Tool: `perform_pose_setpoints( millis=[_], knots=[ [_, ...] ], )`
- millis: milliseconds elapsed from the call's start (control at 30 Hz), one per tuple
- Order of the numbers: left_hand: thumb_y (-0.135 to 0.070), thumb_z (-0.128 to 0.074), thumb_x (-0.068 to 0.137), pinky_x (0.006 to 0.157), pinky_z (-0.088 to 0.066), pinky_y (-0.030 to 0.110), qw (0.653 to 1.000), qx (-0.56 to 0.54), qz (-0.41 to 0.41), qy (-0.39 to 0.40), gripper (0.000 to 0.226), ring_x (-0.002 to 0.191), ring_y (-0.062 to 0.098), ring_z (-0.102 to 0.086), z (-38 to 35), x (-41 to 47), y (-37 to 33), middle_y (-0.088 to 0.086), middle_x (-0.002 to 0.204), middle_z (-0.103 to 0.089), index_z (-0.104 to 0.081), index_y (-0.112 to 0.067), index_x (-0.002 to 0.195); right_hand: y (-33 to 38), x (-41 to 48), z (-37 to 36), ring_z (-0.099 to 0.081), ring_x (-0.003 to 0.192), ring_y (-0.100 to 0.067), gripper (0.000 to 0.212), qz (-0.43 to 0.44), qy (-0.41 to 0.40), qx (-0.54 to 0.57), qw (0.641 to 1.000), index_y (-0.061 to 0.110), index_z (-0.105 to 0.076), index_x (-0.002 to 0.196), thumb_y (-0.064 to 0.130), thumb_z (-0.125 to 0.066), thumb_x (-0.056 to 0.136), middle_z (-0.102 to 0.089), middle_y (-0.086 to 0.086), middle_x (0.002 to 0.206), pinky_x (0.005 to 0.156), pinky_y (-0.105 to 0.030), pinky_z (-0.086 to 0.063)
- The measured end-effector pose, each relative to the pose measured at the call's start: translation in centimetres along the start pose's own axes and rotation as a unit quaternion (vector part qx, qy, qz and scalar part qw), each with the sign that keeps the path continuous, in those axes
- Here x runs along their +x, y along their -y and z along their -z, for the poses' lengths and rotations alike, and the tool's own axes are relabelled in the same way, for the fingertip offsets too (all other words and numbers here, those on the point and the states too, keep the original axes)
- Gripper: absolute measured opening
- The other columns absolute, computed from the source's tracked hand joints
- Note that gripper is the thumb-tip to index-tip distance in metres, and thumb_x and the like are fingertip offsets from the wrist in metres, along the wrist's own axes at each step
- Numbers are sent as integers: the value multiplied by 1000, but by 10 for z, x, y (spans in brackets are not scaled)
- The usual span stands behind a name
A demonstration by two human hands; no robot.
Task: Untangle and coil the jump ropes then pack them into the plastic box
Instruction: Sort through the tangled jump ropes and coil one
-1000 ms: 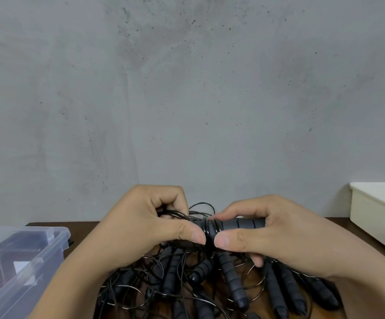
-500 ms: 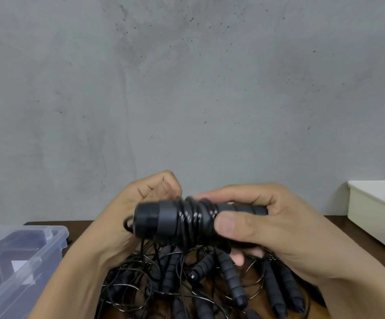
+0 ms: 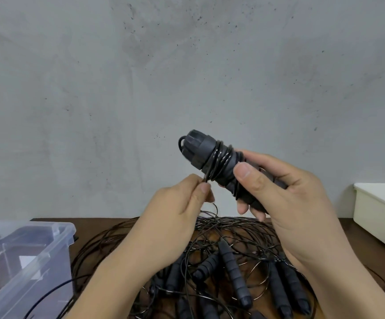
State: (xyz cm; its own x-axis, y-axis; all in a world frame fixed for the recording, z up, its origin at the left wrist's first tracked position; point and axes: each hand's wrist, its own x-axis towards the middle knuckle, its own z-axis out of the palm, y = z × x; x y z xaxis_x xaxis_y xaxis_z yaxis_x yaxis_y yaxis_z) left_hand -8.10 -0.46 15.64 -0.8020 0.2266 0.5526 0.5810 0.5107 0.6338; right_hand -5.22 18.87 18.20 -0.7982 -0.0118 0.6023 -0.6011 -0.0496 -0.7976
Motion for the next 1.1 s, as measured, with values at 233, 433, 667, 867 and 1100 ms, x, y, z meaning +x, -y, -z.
perform_pose_setpoints(
  millis=[233,433,667,867,1100],
  knots=[
    [-55,-40,106,51,-36,28,990,128,16,51,34,52,11,-45,9,-8,-11,-3,61,-52,-56,-32,88,-9,6,5,-57,54,-3,38,-17,-17,-89,996,41,-80,116,48,-78,79,-70,9,67,55,-10,-43],
    [-53,-53,103,48,-31,22,995,85,18,47,31,44,7,-36,36,-16,-22,-10,47,-42,-69,-31,87,-19,12,17,-62,62,-11,43,-84,50,-168,981,53,-77,118,65,-78,77,-76,-2,79,68,-30,-47],
    [-59,-66,91,51,-30,25,999,22,-7,29,32,50,7,-39,50,-17,-16,1,55,-51,-71,-27,87,-14,7,18,-61,62,-7,40,-131,167,-199,957,57,-74,122,65,-73,83,-71,3,71,62,-23,-46],
    [-56,-88,74,57,-38,33,999,-44,-29,-15,37,60,32,-50,61,-12,-2,18,68,-62,-75,-22,82,-4,8,24,-53,60,-13,30,-166,253,-157,940,47,-80,118,52,-75,89,-68,6,69,56,-22,-37],
    [-54,-83,75,56,-38,23,984,-173,-35,-25,34,58,15,-46,49,0,23,2,64,-58,-73,-21,74,-5,7,27,-54,61,-18,38,-177,318,-52,930,24,-81,120,51,-68,97,-80,-8,101,51,-28,-30]
  ],
)
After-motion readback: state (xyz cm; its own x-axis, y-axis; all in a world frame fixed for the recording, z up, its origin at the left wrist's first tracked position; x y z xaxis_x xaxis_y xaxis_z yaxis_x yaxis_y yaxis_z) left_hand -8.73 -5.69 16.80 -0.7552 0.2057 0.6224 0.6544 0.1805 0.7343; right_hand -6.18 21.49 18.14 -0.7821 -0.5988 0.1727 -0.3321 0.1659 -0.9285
